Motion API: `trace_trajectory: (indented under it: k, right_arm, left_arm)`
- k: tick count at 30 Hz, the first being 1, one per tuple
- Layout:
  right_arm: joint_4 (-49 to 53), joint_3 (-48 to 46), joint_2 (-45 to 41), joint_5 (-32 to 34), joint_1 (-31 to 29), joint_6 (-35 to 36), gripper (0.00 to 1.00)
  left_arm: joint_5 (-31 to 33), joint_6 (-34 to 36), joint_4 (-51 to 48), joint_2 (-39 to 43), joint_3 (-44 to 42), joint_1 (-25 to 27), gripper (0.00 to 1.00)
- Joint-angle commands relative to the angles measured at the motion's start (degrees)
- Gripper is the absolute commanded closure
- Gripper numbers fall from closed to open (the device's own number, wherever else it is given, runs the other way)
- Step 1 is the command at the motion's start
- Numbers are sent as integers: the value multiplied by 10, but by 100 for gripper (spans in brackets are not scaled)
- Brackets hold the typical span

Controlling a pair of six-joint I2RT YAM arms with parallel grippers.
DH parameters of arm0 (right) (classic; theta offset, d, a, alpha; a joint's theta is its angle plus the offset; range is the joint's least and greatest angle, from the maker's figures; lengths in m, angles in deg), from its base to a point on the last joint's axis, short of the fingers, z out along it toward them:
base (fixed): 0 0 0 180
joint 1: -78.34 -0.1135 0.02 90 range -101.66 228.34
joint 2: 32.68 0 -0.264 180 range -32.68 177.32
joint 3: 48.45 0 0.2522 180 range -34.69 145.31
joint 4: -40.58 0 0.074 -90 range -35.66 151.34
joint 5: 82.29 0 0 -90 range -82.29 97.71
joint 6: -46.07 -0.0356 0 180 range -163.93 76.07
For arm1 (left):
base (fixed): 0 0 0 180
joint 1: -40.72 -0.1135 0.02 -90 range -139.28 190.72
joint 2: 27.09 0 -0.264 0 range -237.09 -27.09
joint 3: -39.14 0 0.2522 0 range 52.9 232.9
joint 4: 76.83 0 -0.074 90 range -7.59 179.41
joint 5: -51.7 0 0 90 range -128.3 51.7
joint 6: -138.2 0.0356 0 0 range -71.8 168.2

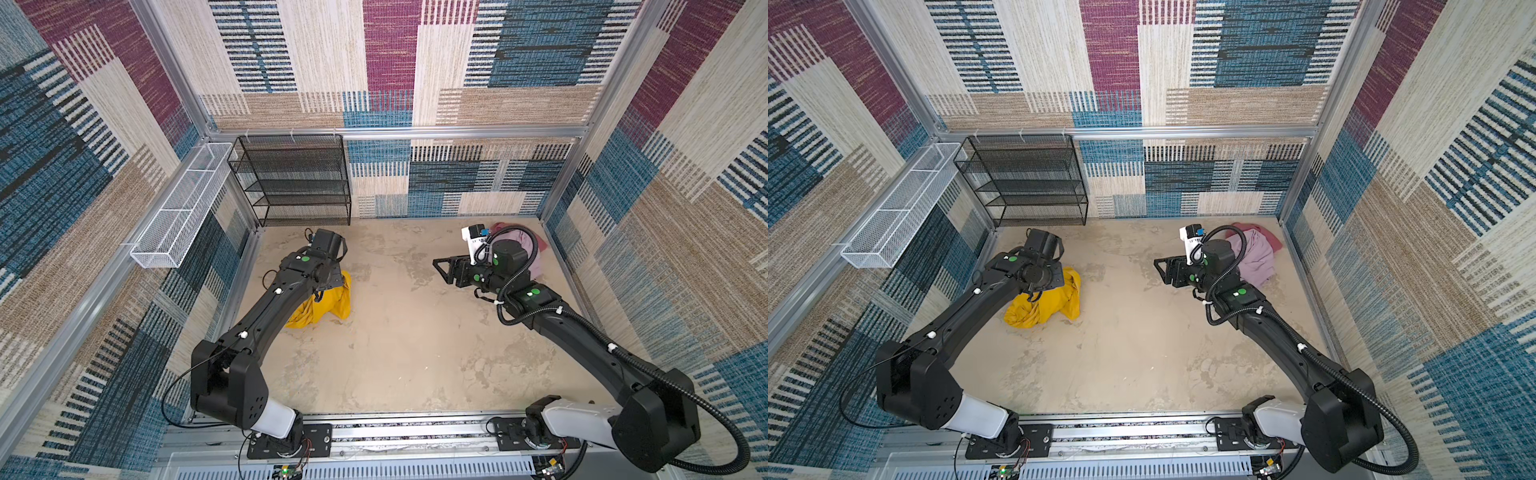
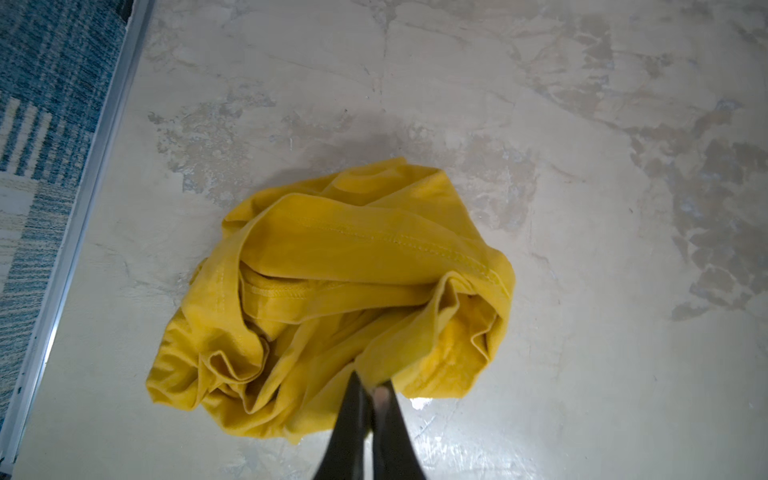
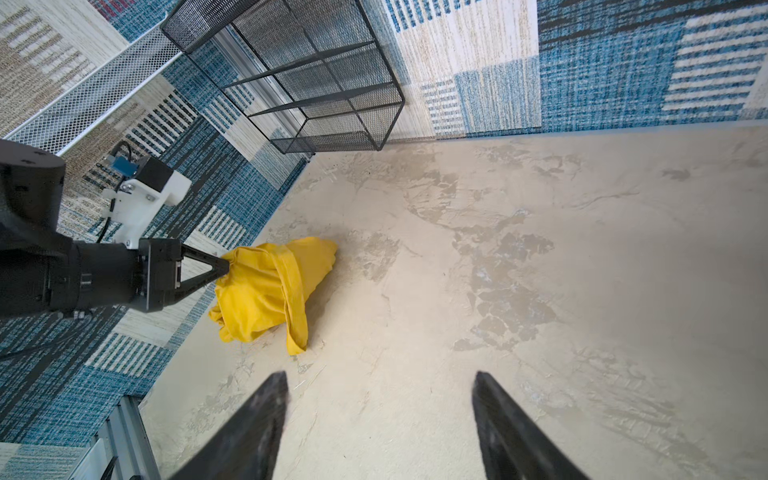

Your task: Pick out a specific cloth from the pile

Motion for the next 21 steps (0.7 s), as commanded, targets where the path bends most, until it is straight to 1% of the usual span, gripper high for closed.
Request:
trace_trajectory:
  k: [1,5,12,16,21]
  right_arm:
    - [-17,8,3,3,-2,-4,27]
    - [-17,10,5,5,-1,-4,27]
    - [-12,10,7,11,0,-6,27]
    - [-12,9,8,13,0,-8,27]
    - [-13,11,14,12,-1,-12,27]
  left_arm:
    - [-10,19,35,-15,8,-25,100]
    - [-8,19,63,-52,14,-51,100]
    - [-47,-5,117,-112,0,-108,100]
    - [-55,-13,121,-141,-1,-121,100]
    - [-27,-11,131,-154,-17,-122,100]
